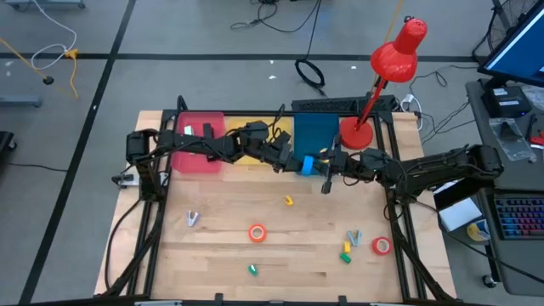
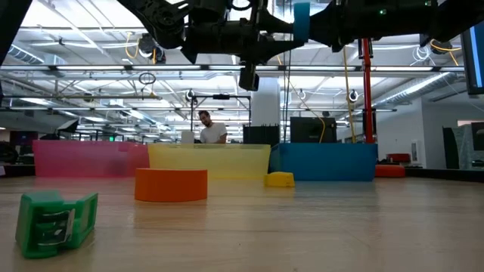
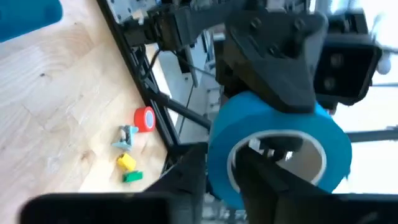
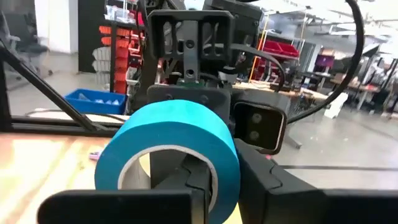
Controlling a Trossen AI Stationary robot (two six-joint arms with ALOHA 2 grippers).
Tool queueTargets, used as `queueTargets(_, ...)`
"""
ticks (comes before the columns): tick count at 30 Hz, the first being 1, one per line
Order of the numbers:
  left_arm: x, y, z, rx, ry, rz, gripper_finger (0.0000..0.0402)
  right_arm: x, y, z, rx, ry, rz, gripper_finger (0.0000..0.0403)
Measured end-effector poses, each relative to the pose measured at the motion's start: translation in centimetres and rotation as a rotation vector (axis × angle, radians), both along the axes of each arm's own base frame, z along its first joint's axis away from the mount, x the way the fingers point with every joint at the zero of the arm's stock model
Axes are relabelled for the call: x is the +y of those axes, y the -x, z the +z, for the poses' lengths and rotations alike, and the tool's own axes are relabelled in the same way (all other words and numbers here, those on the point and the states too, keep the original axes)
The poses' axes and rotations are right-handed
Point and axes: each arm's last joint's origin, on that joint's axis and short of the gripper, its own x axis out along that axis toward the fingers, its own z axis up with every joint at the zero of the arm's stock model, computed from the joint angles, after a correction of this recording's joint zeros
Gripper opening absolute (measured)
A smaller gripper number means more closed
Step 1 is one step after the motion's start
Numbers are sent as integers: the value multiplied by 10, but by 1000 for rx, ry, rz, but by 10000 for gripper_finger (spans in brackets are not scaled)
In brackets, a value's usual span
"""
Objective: Pick and place Stapler, Stapler remover, tape
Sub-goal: Put the blue tape into the blue bin
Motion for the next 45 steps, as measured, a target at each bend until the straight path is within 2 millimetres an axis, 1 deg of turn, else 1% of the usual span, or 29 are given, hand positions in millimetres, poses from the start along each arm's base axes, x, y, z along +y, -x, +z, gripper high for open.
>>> queueTargets(5, 9, 3, -1, -17, -35, -52, 152, 0, 0, -3, 13, -64, -5, 34)
queueTargets(9, 24, 9, 0, -80, -130, -174, 192, 0, 0, -6, 38, -89, -3, 34)
queueTargets(12, 36, 15, -3, -72, -129, -227, 212, -1, 0, -7, 45, -106, -8, 34)
queueTargets(14, 44, 18, -4, -55, -116, -233, 218, -1, 0, -9, 69, -114, -36, 34)
queueTargets(19, 59, 25, -10, -25, -150, -219, 222, -4, 2, -17, 152, -114, -133, 34)
queueTargets(24, 66, 31, -20, 53, -172, -199, 222, -7, 4, -24, 215, -100, -267, 34)
queueTargets(28, 65, 33, -29, 125, -223, -175, 223, -17, 7, -26, 232, -94, -395, 34)
queueTargets(33, 52, 32, -35, 219, -312, -126, 223, -36, 10, -27, 225, -123, -494, 34)
queueTargets(35, 44, 32, -32, 242, -380, -87, 223, -44, 12, -28, 221, -158, -524, 34)
queueTargets(39, 26, 34, -13, 241, -535, -2, 223, -57, 16, -32, 241, -212, -513, 34)
queueTargets(43, 11, 44, 21, 172, -667, 86, 223, -65, 17, -35, 258, -238, -495, 34)
queueTargets(45, 5, 50, 40, 103, -725, 113, 223, -67, 16, -35, 271, -240, -504, 34)
